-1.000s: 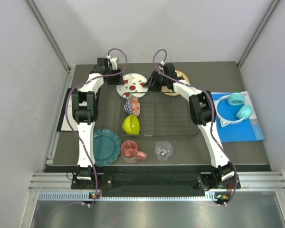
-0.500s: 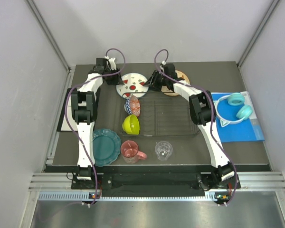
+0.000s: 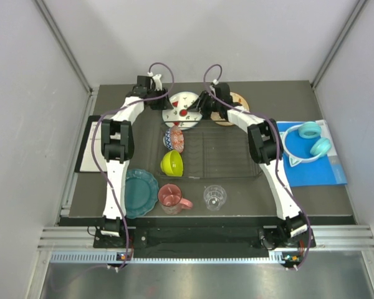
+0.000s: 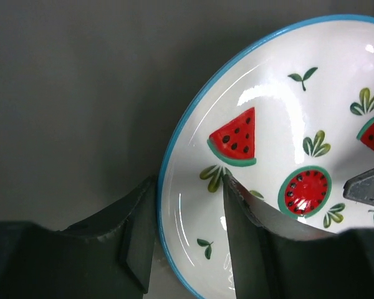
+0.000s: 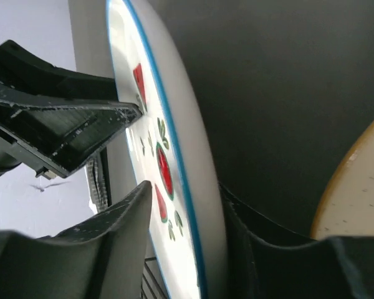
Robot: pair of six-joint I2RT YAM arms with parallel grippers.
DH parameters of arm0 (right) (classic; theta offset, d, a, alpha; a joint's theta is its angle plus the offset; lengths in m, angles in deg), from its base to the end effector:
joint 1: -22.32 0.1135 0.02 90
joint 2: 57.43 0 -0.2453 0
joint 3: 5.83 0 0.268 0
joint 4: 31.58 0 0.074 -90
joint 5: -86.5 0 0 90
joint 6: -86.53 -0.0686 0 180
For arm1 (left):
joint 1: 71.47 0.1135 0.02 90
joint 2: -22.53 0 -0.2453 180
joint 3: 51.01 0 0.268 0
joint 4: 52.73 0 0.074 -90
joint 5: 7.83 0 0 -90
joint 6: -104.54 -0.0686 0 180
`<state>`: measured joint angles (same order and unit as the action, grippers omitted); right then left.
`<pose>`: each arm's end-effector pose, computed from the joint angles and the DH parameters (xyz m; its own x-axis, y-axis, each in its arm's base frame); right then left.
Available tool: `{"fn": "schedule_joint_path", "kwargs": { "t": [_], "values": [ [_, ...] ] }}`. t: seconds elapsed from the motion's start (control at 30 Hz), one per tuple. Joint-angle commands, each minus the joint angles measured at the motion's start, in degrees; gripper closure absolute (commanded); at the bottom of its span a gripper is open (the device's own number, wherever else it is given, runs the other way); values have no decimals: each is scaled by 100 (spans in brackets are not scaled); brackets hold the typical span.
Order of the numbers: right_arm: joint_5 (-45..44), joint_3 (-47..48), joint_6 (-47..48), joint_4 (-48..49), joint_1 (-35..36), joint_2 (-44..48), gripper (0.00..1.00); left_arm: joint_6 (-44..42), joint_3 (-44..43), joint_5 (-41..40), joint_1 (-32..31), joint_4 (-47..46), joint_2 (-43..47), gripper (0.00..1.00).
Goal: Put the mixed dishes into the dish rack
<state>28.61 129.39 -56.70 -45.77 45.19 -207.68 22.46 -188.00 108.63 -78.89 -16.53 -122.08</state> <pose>0.5452 0.2695 0.1012 -0.8753 0.3672 -0.3146 -0.0926 0.5112 0.8544 0.5745 -0.1056 0.1263 -0.7399 -0.0280 -0.6721 0.3357 0.8505 -0.4050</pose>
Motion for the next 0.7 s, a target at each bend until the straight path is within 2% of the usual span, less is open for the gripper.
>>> {"fn": "schedule_joint_path", "kwargs": {
  "t": [0.0, 0.03, 0.13, 0.17, 0.2, 0.3, 0.33, 0.4, 0.43, 0.47, 0.6, 0.67],
  "values": [
    [638, 314, -293, 1207, 631, 163, 61, 596, -181, 1714, -866, -94, -49, 52],
    [655, 323, -284, 1189, 631, 181, 63, 588, -172, 1714, -866, -94, -14, 52],
    [664, 305, -161, 1075, 631, 268, 80, 447, -102, 1661, -849, 2, 65, 52],
    [664, 288, -126, 997, 631, 304, 98, 421, -67, 1643, -814, 20, 100, 52],
    [655, 279, -30, 952, 631, 339, 100, 351, 12, 1600, -788, 46, 135, 52],
    [559, 121, 268, 846, 639, 593, 100, 298, 100, 1529, -603, 151, 293, 45],
    [533, 8, 348, 838, 622, 768, 100, 289, 100, 1520, -542, 195, 363, 30],
    [489, -29, 611, 724, 622, 927, 100, 254, 100, 1468, -340, 414, 539, 17],
    [480, 6, 699, 645, 613, 1041, 100, 219, 100, 1450, -269, 476, 618, 5],
    [445, 15, 805, 453, 596, 1112, 100, 192, 118, 1441, -121, 538, 723, 1],
    [278, 59, 1331, 143, 447, 1411, 100, 201, 380, 1590, 389, 732, 1591, 1],
    [199, 252, 1682, -346, 367, 1551, 100, 236, 574, 1766, 697, 793, 1935, 1]
  ]
}}
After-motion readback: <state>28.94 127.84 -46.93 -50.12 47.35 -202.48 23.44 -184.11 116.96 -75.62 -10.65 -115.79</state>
